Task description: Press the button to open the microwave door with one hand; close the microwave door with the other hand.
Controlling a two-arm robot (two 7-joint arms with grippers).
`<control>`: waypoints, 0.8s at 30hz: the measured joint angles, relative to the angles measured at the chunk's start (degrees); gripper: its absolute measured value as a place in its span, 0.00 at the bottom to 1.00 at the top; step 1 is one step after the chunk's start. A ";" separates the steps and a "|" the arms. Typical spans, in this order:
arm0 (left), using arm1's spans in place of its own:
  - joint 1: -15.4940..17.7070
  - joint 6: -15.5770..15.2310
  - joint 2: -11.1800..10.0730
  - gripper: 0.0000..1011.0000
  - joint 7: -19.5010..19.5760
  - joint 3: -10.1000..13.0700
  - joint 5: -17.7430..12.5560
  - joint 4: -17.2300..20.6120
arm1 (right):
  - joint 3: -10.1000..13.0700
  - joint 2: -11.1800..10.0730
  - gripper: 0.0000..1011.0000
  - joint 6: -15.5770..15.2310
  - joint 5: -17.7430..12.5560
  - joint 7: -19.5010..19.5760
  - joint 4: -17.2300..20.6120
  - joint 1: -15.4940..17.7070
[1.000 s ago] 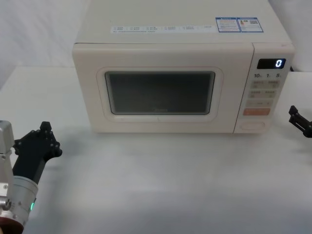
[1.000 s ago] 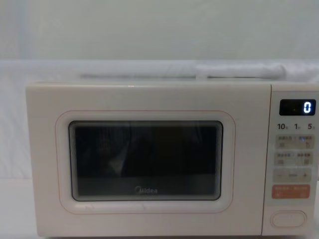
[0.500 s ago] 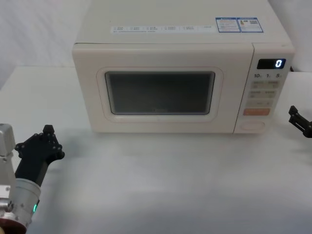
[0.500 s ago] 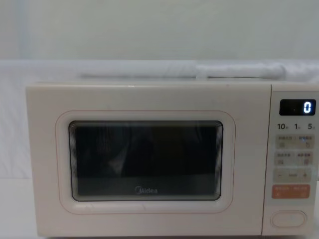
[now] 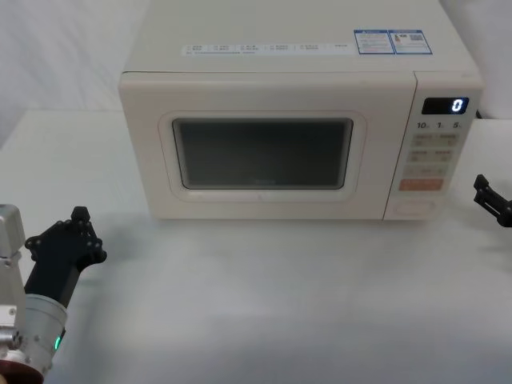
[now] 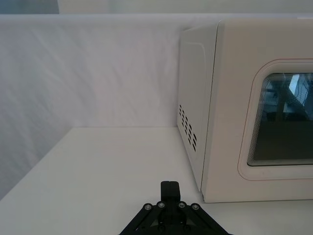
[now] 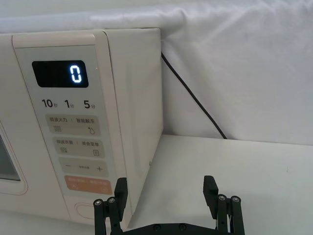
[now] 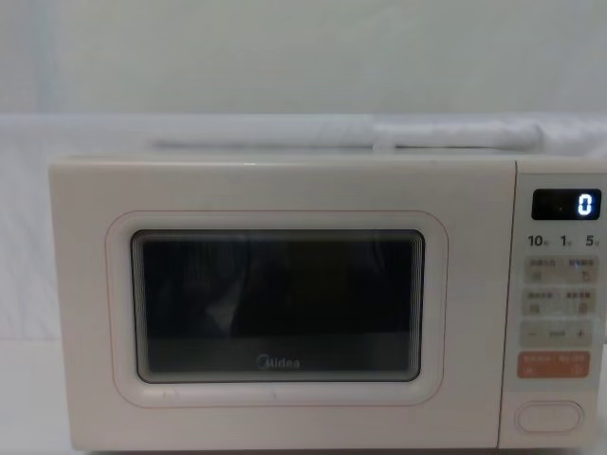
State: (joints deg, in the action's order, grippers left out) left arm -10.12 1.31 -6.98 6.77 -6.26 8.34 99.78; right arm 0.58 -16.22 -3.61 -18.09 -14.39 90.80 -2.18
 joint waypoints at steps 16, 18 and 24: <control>0.02 0.00 -0.05 0.03 -0.12 0.05 -0.19 0.03 | 0.00 0.00 0.99 0.00 0.00 0.00 0.00 0.00; 0.02 0.00 -0.05 0.10 -0.13 0.06 -0.20 0.04 | 0.00 0.00 0.99 0.00 0.00 0.00 0.00 0.00; 0.02 0.00 -0.05 0.27 -0.17 0.06 -0.26 0.07 | 0.00 0.00 0.99 0.00 0.00 0.00 0.00 0.00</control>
State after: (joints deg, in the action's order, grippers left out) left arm -10.10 1.31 -7.03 6.60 -6.20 8.08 99.85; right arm 0.58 -16.22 -3.61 -18.09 -14.38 90.80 -2.18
